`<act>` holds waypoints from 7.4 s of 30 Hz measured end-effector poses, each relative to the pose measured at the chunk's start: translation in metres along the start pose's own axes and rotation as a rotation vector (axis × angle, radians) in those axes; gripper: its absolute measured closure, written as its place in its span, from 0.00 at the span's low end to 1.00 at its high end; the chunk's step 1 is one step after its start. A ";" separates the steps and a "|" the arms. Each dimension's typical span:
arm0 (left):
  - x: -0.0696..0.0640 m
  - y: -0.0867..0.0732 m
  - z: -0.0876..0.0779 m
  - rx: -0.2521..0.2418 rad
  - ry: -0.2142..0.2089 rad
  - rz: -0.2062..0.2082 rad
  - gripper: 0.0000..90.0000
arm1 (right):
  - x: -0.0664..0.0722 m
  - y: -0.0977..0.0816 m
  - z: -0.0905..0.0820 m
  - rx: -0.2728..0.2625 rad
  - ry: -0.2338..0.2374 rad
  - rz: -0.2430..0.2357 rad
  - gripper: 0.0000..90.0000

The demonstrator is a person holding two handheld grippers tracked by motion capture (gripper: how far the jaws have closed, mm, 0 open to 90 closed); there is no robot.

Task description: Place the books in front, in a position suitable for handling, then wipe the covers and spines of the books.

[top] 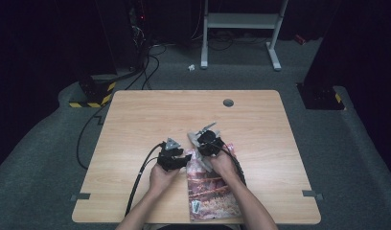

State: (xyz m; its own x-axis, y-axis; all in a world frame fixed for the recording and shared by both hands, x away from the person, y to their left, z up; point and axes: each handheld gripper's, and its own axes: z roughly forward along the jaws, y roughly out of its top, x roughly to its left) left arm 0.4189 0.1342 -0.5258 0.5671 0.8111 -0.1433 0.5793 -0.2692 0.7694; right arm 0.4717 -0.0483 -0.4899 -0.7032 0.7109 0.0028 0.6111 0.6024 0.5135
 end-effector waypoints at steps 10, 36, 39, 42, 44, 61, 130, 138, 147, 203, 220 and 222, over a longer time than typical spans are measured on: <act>0.000 0.000 0.000 -0.001 0.000 -0.001 0.56 | -0.058 -0.037 -0.026 0.018 -0.118 0.109 0.90; -0.020 0.001 -0.015 0.101 -0.012 0.006 0.49 | -0.095 -0.113 -0.075 -0.020 -0.196 0.193 0.82; -0.025 0.000 -0.019 0.113 -0.014 0.011 0.49 | -0.083 -0.110 -0.082 -0.060 -0.172 0.159 0.79; -0.028 -0.001 -0.022 0.123 -0.014 0.019 0.48 | -0.071 -0.108 -0.088 -0.095 -0.134 0.129 0.76; -0.029 -0.001 -0.023 0.129 -0.016 0.019 0.48 | -0.064 -0.107 -0.090 -0.100 -0.112 0.115 0.74; -0.038 -0.007 -0.022 0.158 -0.032 0.022 0.48 | -0.043 -0.110 -0.066 -0.019 -0.015 0.079 0.69; 0.012 0.049 0.026 0.205 0.069 -0.035 0.48 | -0.064 -0.053 -0.031 0.035 -0.050 0.171 0.67; 0.020 0.050 0.030 0.177 0.069 -0.034 0.47 | -0.067 -0.041 -0.025 0.045 -0.077 0.172 0.66; 0.013 0.047 0.022 0.201 0.073 -0.008 0.43 | -0.069 -0.041 -0.026 0.067 -0.054 0.174 0.48; -0.009 0.013 0.001 0.113 0.034 0.005 0.45 | -0.075 -0.036 -0.027 0.229 0.054 0.281 0.56; -0.009 0.013 0.001 0.113 0.036 0.006 0.45 | -0.076 -0.029 -0.025 0.265 0.035 0.311 0.52; -0.009 0.013 0.001 0.113 0.036 0.006 0.45 | -0.072 -0.025 -0.023 0.285 0.019 0.301 0.50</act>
State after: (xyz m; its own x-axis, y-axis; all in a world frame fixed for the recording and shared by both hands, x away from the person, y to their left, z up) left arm 0.4218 0.1233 -0.5153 0.5507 0.8268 -0.1150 0.6394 -0.3293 0.6948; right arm 0.4983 -0.1229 -0.4833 -0.4827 0.8655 0.1334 0.8646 0.4468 0.2297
